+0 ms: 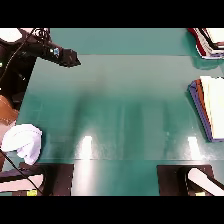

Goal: Fold the shirts.

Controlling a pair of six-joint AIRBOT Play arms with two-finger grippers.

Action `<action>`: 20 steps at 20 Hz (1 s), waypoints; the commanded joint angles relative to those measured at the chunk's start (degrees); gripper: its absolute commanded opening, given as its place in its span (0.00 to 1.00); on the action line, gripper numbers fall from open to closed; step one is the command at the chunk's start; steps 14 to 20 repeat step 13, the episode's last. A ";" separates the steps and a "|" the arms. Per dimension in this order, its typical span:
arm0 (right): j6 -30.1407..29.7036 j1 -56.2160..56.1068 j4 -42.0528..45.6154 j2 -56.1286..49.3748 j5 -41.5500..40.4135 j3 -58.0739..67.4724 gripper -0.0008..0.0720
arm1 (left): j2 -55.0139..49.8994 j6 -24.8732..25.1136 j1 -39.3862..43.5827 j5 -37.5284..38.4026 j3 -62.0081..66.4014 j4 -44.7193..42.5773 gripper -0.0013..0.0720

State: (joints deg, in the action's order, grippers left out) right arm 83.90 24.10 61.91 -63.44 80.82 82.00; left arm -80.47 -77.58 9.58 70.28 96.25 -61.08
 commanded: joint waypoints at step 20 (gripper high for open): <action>-0.59 -28.55 -1.84 0.02 -7.58 4.22 0.03 | 0.00 -0.09 0.02 -2.36 0.00 0.04 0.05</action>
